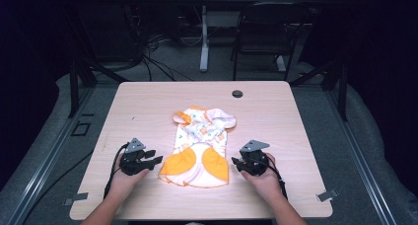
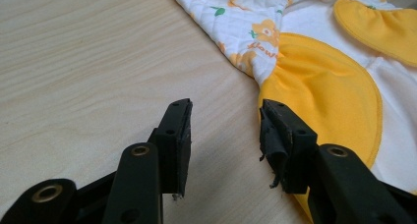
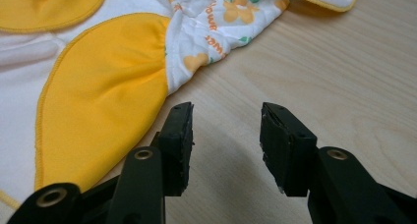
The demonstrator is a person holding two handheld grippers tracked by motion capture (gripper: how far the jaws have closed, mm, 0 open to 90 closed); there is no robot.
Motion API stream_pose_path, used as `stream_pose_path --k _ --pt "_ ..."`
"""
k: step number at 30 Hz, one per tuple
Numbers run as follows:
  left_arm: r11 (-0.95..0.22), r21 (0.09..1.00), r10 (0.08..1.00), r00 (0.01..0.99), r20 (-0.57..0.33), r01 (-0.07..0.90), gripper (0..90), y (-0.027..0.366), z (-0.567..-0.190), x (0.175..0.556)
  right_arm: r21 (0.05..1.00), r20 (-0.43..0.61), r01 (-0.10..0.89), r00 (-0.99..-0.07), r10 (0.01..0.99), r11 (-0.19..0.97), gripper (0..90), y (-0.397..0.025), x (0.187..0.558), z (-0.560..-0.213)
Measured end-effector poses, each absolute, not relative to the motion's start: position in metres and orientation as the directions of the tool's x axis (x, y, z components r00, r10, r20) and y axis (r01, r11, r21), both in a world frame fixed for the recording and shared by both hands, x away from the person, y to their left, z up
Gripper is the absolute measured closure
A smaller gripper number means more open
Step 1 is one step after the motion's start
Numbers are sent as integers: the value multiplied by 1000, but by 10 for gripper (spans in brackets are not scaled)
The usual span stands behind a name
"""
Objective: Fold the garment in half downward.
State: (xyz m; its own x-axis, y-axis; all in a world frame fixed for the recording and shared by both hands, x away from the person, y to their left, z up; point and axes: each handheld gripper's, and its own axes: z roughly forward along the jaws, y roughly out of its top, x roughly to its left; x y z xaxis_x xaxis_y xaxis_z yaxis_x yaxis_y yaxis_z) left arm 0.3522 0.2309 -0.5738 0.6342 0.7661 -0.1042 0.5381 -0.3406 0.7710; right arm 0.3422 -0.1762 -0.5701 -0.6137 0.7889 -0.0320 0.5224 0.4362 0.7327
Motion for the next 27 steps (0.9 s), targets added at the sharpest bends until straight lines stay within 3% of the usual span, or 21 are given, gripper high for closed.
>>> stream_pose_path --k 9,13,15,19,23,27 --pt "-293 787 768 624 -145 543 556 229 -571 352 738 -22 517 -624 781 433 530 -170 342 -568" --pt "-307 798 770 628 -112 518 554 222 -567 353 738 -21 511 -636 772 441 533 -160 343 -565" --pt "-319 800 768 633 -96 509 570 217 -566 354 741 -13 506 -647 762 442 577 -156 343 -564" --pt "-294 805 746 650 -144 516 695 207 -564 360 753 20 495 -675 738 433 731 -146 345 -559" --pt "-368 788 703 702 -113 494 853 190 -568 366 755 13 474 -701 713 453 882 -137 347 -559" --pt "-417 764 678 728 -98 491 900 177 -577 369 732 17 484 -717 697 480 900 -131 349 -564"
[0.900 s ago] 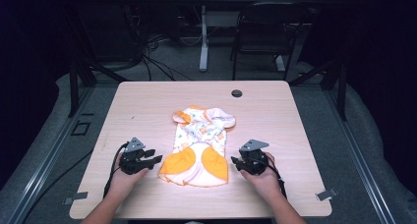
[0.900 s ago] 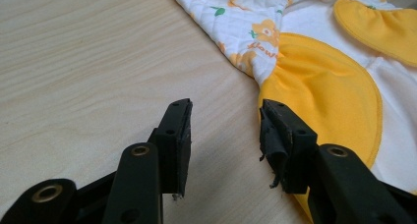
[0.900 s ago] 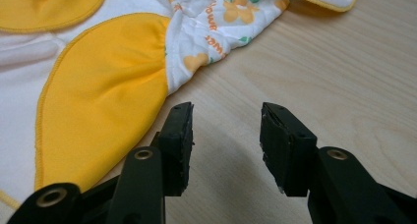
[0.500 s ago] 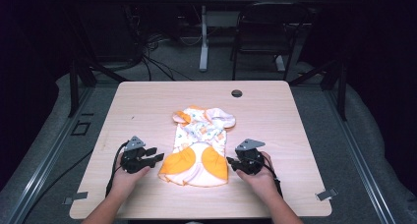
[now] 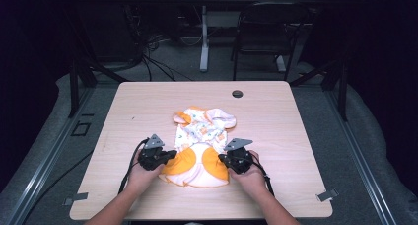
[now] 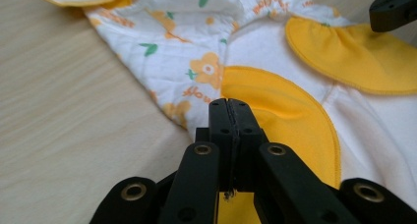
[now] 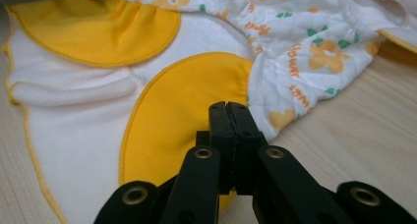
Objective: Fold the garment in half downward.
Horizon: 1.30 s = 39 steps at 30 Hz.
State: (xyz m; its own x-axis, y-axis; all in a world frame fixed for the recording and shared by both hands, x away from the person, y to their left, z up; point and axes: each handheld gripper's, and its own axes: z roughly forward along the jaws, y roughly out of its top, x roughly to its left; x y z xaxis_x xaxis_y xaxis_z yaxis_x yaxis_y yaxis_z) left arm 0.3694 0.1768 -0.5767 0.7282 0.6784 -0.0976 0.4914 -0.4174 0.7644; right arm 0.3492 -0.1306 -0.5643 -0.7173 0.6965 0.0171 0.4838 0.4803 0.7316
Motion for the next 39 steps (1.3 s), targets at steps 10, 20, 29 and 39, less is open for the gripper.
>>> stream_pose_path --k 10,20,29,39 --pt "-464 741 662 746 -73 485 900 173 -581 364 696 1 485 -738 675 529 900 -129 351 -572" --pt "-477 728 638 764 -98 492 900 176 -580 346 668 -6 469 -774 634 579 900 -131 340 -571" --pt "-511 712 611 786 -93 481 900 177 -578 331 646 14 461 -804 594 608 900 -133 328 -569" --pt "-522 701 585 802 -120 486 900 176 -578 311 625 36 453 -831 555 636 900 -136 308 -567"
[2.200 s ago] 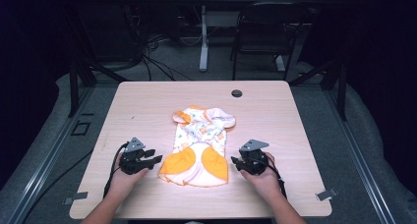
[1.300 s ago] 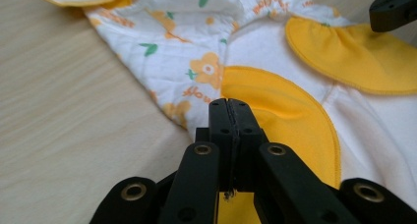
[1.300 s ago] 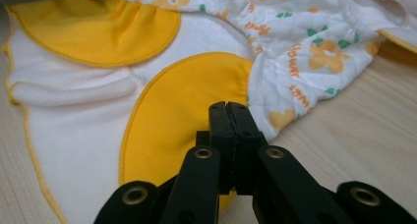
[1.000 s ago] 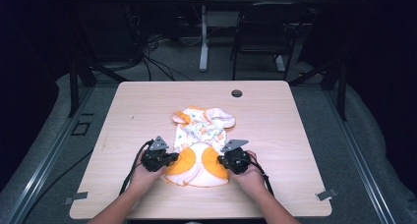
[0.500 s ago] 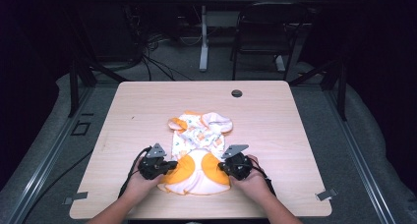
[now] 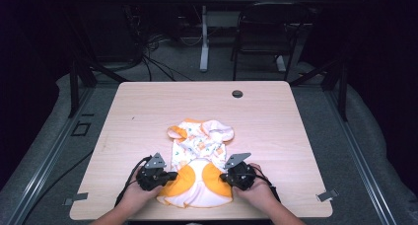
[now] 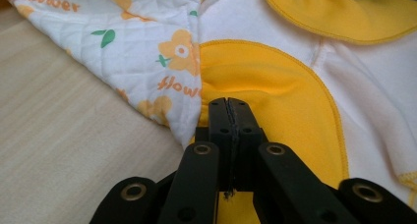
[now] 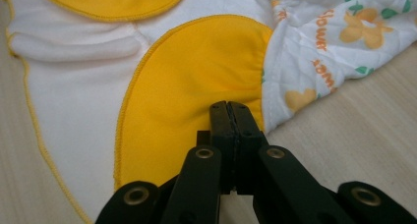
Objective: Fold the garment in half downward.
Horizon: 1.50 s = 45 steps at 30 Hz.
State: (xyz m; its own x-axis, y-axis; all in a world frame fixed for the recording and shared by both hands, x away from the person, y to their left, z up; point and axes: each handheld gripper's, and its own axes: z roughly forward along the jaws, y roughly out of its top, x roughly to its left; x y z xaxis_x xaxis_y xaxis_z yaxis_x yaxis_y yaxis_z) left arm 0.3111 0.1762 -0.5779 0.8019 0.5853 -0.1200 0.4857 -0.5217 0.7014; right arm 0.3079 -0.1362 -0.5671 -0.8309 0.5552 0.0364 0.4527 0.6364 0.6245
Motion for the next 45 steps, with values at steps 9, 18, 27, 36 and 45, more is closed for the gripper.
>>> stream_pose_path --k 9,18,27,36,45 --pt "-555 689 552 826 -116 467 884 171 -562 317 613 55 454 -841 539 646 900 -139 307 -558" --pt "-497 732 586 802 -113 466 886 168 -525 359 640 37 461 -818 574 615 900 -140 344 -525" --pt "-533 706 611 789 -61 467 890 156 -513 408 628 3 471 -798 602 620 900 -133 393 -507" --pt "-508 701 649 758 -72 501 894 149 -522 447 608 19 504 -782 623 614 900 -120 434 -508" --pt "-510 675 675 735 -70 532 893 147 -544 470 576 30 548 -756 654 607 895 -110 459 -534"
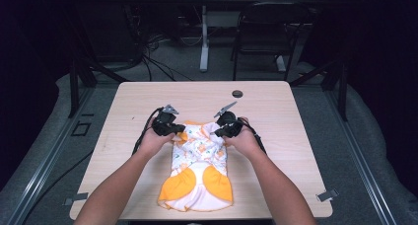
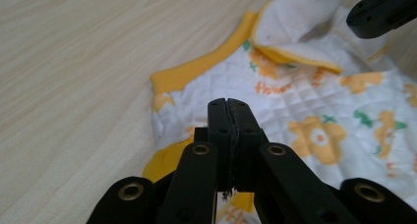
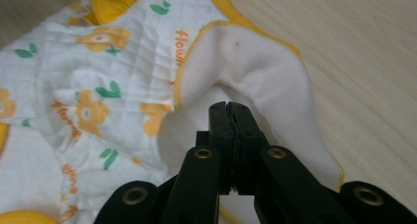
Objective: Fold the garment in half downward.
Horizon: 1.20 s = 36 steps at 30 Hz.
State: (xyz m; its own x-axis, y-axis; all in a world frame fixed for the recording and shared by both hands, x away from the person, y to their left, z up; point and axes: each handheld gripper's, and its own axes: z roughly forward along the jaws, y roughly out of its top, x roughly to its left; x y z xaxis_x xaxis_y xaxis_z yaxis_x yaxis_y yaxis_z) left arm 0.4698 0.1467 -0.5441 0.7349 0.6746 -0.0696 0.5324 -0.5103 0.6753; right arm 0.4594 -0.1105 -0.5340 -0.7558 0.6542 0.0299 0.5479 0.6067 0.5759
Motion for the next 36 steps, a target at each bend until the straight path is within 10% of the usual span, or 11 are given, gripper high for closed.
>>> stream_pose_path --k 23,36 --pt "-524 659 658 748 -88 539 889 153 -555 456 528 68 551 -786 615 646 890 -115 448 -549" --pt "-511 671 693 720 -48 537 727 148 -549 477 594 4 567 -712 703 571 747 -107 478 -535"
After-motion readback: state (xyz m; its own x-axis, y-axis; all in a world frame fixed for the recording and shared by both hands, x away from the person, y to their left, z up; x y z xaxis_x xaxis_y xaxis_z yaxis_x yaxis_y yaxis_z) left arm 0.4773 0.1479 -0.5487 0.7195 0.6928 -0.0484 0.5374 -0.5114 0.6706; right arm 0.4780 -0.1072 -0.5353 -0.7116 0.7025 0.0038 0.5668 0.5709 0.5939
